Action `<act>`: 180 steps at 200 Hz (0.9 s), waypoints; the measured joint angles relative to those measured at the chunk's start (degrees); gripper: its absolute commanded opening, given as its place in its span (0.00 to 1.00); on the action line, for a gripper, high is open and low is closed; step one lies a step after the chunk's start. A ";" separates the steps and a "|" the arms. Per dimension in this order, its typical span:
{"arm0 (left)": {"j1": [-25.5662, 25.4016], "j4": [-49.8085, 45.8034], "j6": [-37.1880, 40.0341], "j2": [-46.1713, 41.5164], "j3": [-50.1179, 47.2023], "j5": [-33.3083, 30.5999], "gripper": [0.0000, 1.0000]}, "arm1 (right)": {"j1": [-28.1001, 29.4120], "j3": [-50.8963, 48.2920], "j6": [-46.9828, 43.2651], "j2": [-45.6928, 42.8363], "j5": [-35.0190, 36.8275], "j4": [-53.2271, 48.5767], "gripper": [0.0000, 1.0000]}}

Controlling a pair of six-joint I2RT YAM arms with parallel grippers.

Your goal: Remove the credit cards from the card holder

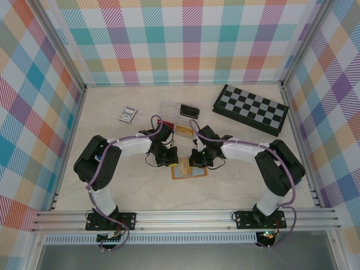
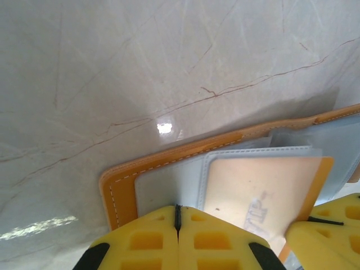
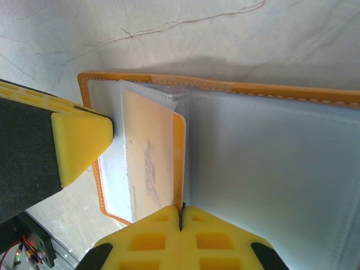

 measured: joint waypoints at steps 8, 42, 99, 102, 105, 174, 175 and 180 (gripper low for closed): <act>0.00 -0.24 0.15 0.00 0.07 -0.13 0.00 | -0.07 -0.22 -0.15 -0.26 0.00 -0.09 0.00; 0.00 -0.74 0.46 0.02 0.33 -0.31 0.00 | -0.35 -0.26 -0.61 -0.55 -0.11 -0.24 0.00; 0.00 0.66 0.31 -0.72 0.31 1.14 0.00 | -0.39 -0.26 -2.08 -0.15 -3.78 0.83 0.00; 0.00 0.83 0.28 -0.83 0.31 1.25 0.00 | -0.39 -0.26 -2.10 -0.04 -4.04 0.92 0.00; 0.00 1.01 0.26 -0.94 0.31 1.31 0.00 | -0.39 -0.26 -2.10 0.13 -4.28 1.05 0.00; -0.02 2.14 -0.52 -1.03 0.20 2.14 0.00 | -0.39 0.20 -3.45 3.39 -6.99 1.68 0.00; 0.00 2.14 -0.52 -1.01 0.20 2.12 0.00 | -0.39 0.24 -3.50 3.39 -6.99 1.68 0.00; 0.00 2.03 -0.52 -0.96 0.20 1.92 0.00 | -0.39 0.37 -3.58 3.39 -6.95 1.57 0.00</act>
